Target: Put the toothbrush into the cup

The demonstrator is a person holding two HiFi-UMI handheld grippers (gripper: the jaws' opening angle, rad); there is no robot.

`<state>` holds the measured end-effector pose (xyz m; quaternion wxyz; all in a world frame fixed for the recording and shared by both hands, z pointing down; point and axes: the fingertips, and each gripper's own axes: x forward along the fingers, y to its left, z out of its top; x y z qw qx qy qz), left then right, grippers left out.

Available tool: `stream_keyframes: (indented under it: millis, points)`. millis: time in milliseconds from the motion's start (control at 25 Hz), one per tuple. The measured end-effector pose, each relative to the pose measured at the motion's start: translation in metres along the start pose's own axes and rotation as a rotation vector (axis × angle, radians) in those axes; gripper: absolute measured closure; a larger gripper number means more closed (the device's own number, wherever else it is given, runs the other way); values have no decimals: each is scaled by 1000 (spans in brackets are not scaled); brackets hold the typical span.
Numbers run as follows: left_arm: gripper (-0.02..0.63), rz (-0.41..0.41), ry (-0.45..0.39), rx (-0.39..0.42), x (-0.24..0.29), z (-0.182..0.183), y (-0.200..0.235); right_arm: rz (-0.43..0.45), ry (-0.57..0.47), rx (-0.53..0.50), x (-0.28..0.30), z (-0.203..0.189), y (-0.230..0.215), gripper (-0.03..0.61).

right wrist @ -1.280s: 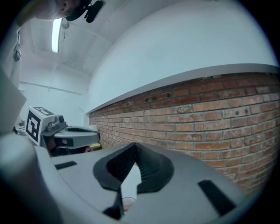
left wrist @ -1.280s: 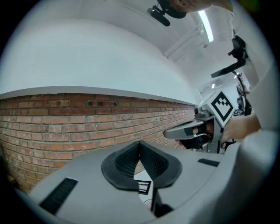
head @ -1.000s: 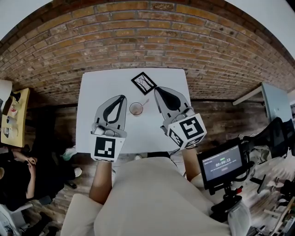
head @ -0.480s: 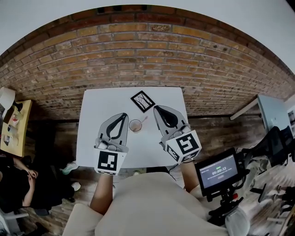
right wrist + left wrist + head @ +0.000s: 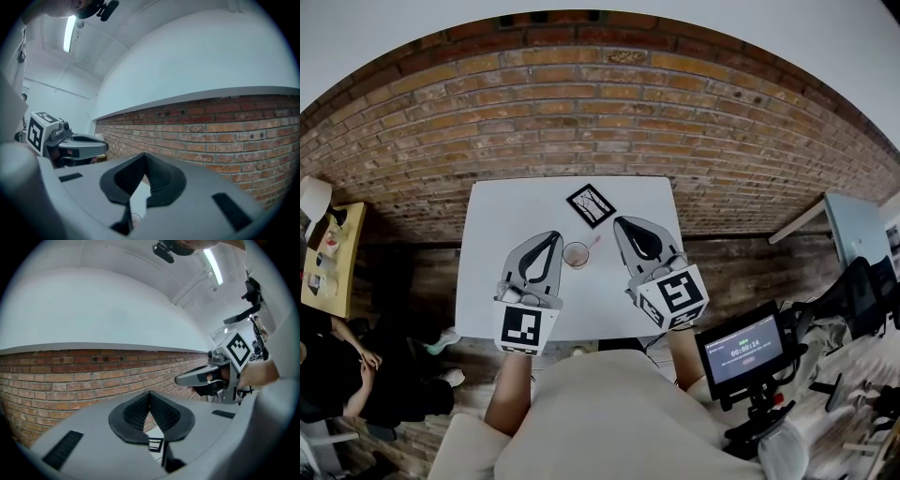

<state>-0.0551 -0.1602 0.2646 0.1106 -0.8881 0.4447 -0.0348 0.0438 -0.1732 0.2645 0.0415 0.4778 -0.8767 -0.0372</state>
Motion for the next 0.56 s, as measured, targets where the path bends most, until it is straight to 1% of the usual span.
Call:
stream_keyframes:
  millis: [560]
  points:
    - [606,-2,11,-11,1,-4,2,13,25,-6,4,-5,2,577]
